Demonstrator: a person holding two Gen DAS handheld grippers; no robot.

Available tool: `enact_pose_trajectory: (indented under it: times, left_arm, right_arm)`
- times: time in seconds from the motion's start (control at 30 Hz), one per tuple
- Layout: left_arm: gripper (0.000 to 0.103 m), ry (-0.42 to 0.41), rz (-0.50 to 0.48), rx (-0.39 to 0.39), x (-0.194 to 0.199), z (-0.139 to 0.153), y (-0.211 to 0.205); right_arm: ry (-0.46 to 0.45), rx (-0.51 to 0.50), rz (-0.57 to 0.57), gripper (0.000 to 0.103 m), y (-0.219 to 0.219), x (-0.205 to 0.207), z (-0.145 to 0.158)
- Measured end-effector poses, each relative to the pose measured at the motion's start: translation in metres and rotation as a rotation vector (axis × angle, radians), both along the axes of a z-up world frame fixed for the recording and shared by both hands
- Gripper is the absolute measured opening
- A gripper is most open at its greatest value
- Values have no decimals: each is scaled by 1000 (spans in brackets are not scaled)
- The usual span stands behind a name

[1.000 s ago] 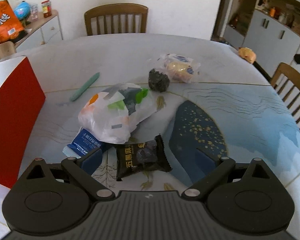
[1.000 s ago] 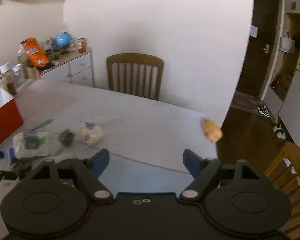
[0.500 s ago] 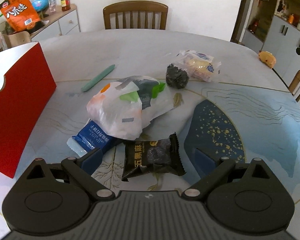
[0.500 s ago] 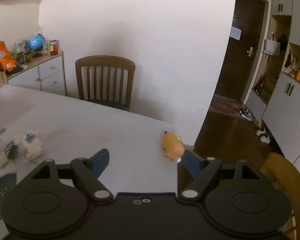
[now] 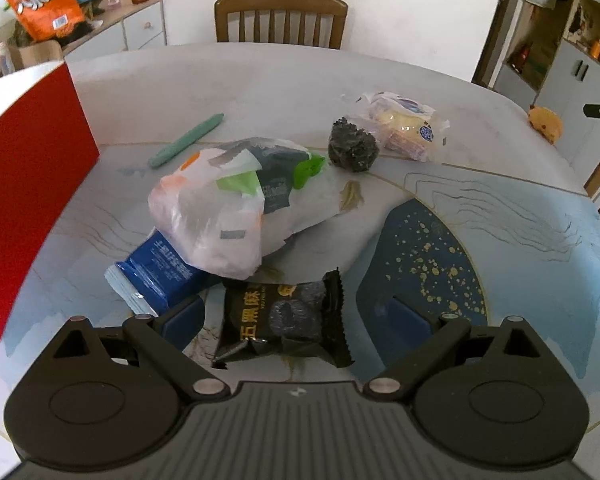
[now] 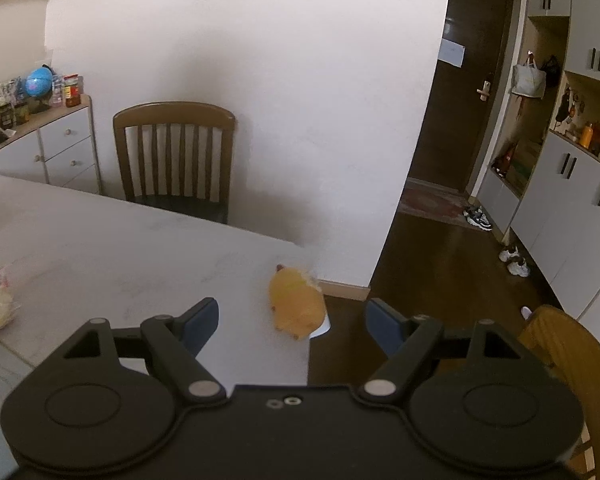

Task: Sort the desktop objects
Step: 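Grasp the yellow plush toy with the right gripper while the left gripper grasps the black snack bag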

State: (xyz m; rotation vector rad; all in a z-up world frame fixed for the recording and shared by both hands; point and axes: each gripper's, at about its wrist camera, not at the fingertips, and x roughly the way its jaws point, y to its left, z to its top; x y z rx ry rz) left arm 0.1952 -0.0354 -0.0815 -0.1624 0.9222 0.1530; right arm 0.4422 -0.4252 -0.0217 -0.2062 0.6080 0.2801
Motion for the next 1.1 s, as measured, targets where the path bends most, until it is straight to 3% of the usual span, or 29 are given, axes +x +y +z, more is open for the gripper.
enact_pose_trajectory:
  times: [0.53, 1.1]
  left_arm:
    - [98, -10, 38, -28, 7, -12, 0]
    - [97, -49, 21, 47, 3, -19, -10]
  right_arm:
    - [51, -1, 40, 81, 0, 63, -33]
    - [129, -15, 73, 80, 11, 98, -61]
